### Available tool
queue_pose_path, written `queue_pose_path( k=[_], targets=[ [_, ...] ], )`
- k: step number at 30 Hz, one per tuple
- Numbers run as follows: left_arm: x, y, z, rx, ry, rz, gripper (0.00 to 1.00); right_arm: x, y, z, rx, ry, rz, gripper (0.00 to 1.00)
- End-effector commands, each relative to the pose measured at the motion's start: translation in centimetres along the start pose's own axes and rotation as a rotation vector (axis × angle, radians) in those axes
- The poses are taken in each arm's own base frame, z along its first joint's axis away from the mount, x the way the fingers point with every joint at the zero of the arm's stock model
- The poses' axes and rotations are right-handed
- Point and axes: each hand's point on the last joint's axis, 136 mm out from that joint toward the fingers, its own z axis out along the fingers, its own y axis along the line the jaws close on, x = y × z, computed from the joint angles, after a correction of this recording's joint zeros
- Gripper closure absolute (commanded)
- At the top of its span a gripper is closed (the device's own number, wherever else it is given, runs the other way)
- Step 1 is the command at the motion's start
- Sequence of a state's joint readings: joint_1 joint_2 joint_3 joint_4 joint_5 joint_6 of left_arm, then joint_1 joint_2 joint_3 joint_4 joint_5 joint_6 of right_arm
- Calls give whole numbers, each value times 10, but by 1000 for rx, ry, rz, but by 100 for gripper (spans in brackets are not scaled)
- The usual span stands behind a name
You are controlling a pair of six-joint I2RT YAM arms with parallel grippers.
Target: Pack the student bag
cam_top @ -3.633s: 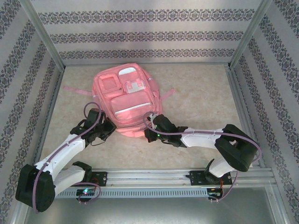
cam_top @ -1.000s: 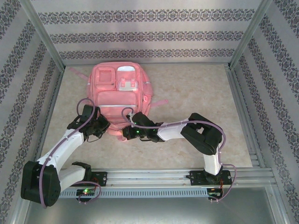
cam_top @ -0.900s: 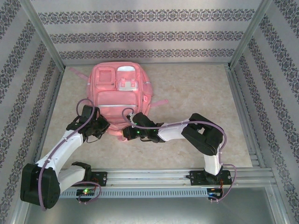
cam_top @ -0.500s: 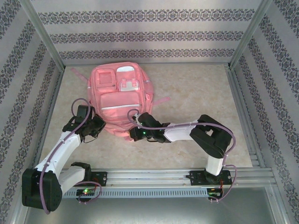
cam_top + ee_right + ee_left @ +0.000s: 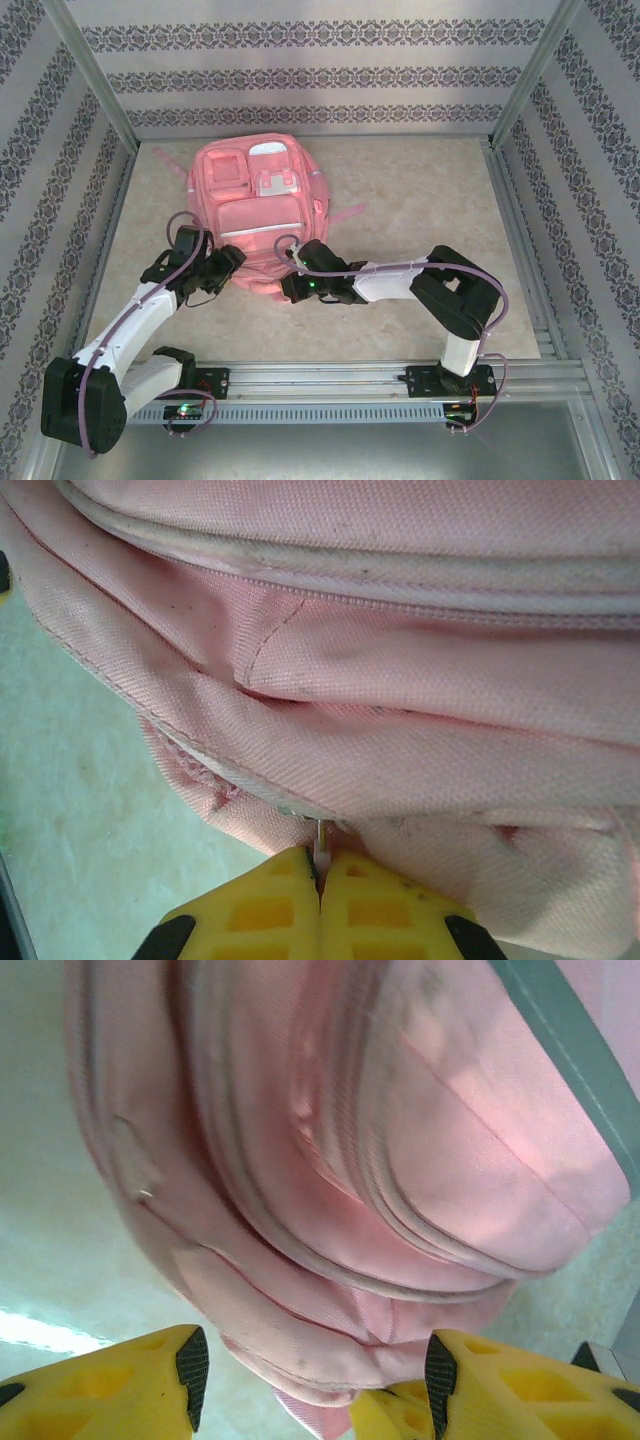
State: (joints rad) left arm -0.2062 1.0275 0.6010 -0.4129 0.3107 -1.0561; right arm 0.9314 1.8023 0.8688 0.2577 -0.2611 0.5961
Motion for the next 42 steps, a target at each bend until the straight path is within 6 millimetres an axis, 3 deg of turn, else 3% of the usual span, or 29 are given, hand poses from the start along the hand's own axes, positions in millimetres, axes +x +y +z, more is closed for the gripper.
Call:
queue_pose_path(
  k=[1,9,16,19,32,42],
  targets=[
    [-1,-11,11,27,-7,-22,41,14,-10,6,25,60,23,100],
    [-2,-4,33,-16,4,-40,54,12,-12,1,43,52,22,100],
    [-10,8,30,-86,-38,-15,91,17,-23,-6,92,72,9,100],
    [-12,14,28,-112,-43,-18,100,18,-27,-12,108,82,-6,100],
    [-21,16,12,-137,-63,9,100,19,-63,-41,212,136,-43,100],
    [-24,16,6,-150,-74,32,100,13,-56,-58,225,211,-96,100]
  ],
)
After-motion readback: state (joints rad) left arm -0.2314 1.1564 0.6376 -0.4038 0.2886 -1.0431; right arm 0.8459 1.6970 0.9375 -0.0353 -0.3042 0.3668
